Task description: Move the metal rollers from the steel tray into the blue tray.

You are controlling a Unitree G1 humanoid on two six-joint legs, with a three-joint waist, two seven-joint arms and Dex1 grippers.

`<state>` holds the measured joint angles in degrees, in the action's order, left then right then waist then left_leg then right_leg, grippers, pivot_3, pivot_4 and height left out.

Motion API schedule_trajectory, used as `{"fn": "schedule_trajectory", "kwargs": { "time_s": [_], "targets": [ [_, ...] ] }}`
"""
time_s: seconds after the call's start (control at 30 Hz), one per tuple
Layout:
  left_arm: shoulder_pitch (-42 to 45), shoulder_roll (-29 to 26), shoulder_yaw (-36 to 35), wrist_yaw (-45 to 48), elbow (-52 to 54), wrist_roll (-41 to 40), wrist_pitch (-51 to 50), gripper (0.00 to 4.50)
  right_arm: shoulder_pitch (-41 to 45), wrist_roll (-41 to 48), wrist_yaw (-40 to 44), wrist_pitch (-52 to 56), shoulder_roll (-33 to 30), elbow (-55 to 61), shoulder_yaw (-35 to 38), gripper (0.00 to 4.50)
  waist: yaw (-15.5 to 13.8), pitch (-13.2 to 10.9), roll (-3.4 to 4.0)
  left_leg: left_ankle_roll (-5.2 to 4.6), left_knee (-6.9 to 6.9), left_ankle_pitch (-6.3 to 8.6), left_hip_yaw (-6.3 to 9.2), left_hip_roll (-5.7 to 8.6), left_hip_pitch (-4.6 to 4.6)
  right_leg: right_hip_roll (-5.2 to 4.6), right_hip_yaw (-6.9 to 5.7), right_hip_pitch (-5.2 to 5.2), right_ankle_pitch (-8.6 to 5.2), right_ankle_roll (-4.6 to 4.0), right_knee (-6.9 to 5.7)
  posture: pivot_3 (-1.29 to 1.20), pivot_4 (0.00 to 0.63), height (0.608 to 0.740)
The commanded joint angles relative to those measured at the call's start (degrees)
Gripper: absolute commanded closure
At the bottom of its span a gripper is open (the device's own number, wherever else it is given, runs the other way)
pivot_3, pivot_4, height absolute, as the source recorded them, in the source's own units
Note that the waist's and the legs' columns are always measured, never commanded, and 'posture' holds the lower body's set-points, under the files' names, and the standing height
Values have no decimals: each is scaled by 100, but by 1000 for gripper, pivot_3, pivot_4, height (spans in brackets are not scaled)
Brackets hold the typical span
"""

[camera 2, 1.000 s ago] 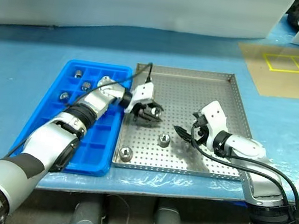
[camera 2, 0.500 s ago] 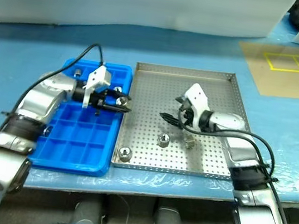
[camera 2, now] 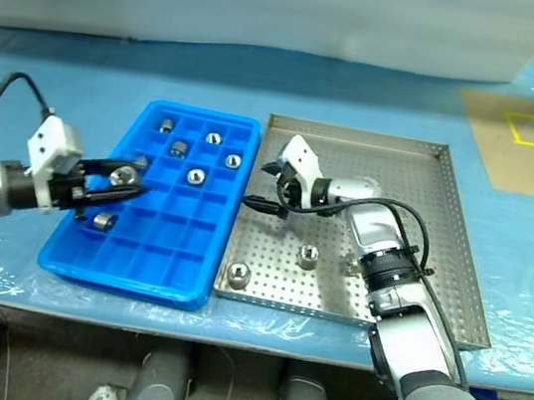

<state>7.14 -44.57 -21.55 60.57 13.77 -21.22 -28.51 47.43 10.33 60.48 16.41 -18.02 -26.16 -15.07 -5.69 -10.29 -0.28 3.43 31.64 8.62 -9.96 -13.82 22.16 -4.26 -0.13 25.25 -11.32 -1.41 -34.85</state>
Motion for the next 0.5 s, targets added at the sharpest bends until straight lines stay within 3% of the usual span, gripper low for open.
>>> {"fn": "schedule_trajectory", "kwargs": {
  "time_s": [0.03,0.17,0.5],
  "targets": [
    [-72,-34,-323,-352,-56,-8,269,2754,168,33,129,-173,103,-34,94,0,-70,0,-1,1,0,-1,2,0,2,-1,-4,-1,0,0,0,221,150,740],
    [36,301,-50,-724,-284,-99,368,2754,203,-54,182,-273,170,-99,67,0,-180,0,-1,2,1,-1,4,2,3,-3,-5,-3,0,0,0,217,150,740],
    [542,637,894,-1070,-1014,312,841,2754,-103,-110,88,-130,-33,304,161,0,-145,2,-5,12,1,-8,9,1,3,1,-5,0,0,0,-7,134,150,740]
  ]
}}
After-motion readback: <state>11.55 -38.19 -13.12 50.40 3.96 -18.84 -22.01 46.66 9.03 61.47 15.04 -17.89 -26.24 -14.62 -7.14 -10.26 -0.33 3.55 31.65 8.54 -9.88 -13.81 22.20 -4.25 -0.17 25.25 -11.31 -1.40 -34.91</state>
